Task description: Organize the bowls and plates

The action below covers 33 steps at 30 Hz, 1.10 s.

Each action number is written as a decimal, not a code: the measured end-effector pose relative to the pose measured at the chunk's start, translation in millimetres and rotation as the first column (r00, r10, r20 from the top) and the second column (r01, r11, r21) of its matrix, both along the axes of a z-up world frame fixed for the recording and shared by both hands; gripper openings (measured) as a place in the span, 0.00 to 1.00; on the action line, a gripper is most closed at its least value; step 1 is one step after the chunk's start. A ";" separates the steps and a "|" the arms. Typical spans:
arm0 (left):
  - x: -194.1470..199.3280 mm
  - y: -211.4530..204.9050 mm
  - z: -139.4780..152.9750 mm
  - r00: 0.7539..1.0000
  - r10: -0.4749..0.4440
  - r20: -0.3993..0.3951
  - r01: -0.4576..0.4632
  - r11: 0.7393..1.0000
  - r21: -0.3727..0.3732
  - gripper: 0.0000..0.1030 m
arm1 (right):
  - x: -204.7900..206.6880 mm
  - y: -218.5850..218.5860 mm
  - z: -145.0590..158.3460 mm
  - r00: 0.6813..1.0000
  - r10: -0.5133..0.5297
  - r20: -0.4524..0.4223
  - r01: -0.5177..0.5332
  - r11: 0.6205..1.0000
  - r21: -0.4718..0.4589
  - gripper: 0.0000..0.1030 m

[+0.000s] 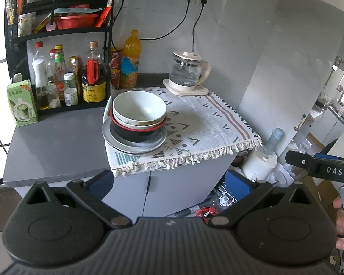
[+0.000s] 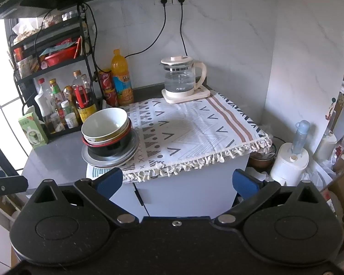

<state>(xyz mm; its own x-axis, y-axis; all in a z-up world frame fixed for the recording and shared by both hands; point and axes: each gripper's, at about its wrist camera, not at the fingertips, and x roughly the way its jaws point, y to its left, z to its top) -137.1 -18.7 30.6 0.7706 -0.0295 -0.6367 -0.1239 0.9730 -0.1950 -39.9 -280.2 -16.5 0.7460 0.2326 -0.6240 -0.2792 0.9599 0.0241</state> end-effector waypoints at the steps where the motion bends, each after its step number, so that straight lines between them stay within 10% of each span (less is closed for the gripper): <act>1: 0.1 -1.8 -0.3 1.000 -0.004 -0.002 0.004 1.000 0.008 1.00 | -0.2 -0.6 0.1 1.000 0.002 0.001 -0.002 1.000 -0.001 1.00; 33: 11.2 -0.2 -2.8 1.000 0.023 -0.017 -0.023 1.000 0.000 1.00 | 3.2 2.3 3.2 0.998 0.062 -0.004 -0.062 0.998 -0.010 1.00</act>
